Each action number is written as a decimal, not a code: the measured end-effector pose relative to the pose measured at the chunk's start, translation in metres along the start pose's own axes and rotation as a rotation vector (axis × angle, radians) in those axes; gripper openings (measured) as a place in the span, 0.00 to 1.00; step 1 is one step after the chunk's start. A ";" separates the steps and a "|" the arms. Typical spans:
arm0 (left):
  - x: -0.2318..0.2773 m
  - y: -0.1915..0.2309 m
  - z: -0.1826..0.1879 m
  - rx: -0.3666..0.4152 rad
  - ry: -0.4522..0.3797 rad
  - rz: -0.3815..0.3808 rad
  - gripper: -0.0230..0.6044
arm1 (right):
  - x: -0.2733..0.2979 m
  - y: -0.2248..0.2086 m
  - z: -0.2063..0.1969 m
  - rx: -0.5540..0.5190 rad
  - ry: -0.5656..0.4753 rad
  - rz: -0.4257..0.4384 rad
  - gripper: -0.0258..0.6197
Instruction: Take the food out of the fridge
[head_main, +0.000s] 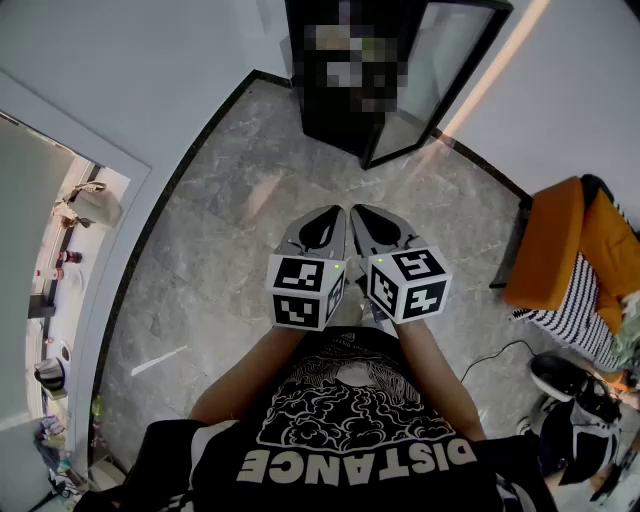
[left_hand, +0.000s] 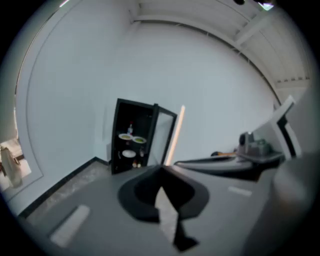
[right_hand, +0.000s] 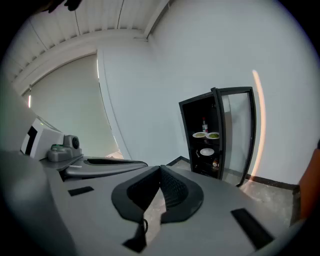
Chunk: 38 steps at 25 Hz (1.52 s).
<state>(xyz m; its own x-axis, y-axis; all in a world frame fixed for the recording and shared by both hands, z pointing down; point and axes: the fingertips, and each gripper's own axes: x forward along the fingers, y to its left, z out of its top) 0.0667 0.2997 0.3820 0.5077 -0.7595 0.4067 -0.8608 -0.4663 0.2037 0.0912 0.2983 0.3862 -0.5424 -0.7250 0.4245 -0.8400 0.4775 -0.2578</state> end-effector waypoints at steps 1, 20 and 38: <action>-0.001 0.003 -0.001 -0.001 0.001 -0.002 0.04 | 0.002 0.002 0.000 0.003 -0.002 -0.002 0.04; -0.009 0.075 0.012 -0.015 -0.011 -0.037 0.04 | 0.055 0.039 0.014 0.002 0.004 -0.033 0.04; 0.115 0.107 0.070 -0.016 0.011 0.041 0.04 | 0.139 -0.058 0.075 0.028 -0.003 0.052 0.04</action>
<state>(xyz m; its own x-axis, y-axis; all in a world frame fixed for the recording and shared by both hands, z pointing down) 0.0350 0.1307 0.3881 0.4719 -0.7729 0.4243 -0.8813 -0.4277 0.2010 0.0632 0.1327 0.3950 -0.5849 -0.7015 0.4071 -0.8110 0.5002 -0.3034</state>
